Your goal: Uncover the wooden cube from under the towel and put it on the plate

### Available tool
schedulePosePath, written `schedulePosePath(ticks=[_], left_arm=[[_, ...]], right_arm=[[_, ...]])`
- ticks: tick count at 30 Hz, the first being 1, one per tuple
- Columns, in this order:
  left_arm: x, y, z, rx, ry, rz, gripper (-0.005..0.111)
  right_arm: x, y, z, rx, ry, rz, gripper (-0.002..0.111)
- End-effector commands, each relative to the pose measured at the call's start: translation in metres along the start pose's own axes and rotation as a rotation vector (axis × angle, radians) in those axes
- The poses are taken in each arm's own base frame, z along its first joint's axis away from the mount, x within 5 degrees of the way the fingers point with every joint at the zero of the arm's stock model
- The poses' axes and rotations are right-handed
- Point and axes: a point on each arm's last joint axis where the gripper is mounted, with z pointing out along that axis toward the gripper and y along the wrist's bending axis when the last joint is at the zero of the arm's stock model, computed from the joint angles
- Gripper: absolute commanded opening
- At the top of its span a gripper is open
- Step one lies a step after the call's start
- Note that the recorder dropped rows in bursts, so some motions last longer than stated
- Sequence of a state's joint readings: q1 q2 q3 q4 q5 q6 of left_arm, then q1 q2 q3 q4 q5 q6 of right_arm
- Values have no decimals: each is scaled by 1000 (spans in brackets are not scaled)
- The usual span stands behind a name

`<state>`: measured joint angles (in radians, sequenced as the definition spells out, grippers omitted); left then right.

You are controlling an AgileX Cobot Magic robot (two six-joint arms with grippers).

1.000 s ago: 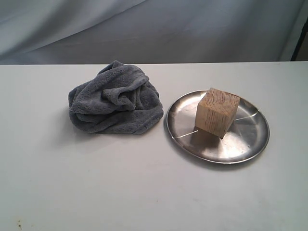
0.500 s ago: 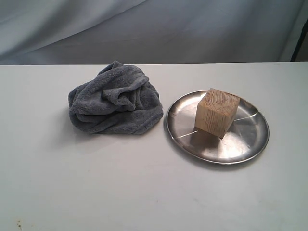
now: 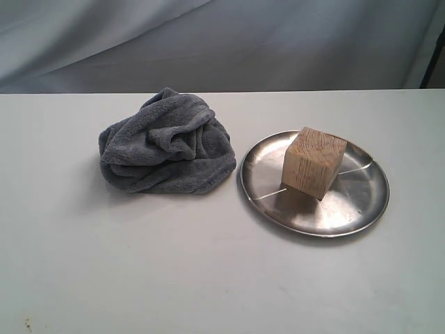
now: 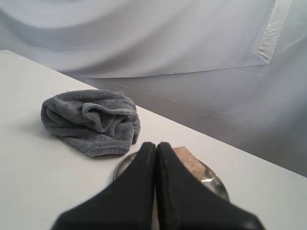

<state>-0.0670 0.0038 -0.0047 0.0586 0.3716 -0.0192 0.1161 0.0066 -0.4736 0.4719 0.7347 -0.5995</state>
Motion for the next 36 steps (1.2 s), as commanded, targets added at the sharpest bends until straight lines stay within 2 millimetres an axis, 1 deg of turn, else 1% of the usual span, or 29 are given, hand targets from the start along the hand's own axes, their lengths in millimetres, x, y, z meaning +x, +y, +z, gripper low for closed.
schedulePosePath(ticks=[1,2,4,5,7,8,10,12,15,17,20,21,24,25,34,36], left_arm=[[0,0,0,1,-10,1,0],[0,0,0,1,-10,1,0],[1,0,0,1,-8,1,0],[1,0,0,1,-8,1,0],[1,0,0,1,-8,1,0],[1,0,0,1,-8,1,0],[1,0,0,1,-8,1,0],[1,0,0,1,-8,1,0],[1,0,0,1,-8,1,0],[1,0,0,1,-8,1,0],[1,0,0,1,-8,1,0],[1,0,0,1,-8,1,0],[1,0,0,1,-8,1,0],[1,0,0,1,-8,1,0],[1,0,0,1,-8,1,0],[1,0,0,1,-8,1,0]], right_arm=[[-1,1,-2,11,-8,9,0],[-2,0,-1,41,-8,6,0],[-4,-4,2,162,-19,15,0],[-7,-8,3,267,-45,19,0],[-12,-13,3,399,-74,17,0],[-12,-14,3,441,-75,13,0],[-11,-15,4,472,-56,-1,0],[-2,-19,8,494,-60,13,0],[27,-31,22,566,-119,139,0],[44,-36,28,615,-151,181,0],[69,-41,34,669,-157,195,0],[72,-42,35,684,-166,193,0],[93,-42,39,701,-135,207,0],[96,-42,40,704,-130,209,0],[98,-41,41,692,-96,180,0],[100,-40,42,684,-62,146,0]])
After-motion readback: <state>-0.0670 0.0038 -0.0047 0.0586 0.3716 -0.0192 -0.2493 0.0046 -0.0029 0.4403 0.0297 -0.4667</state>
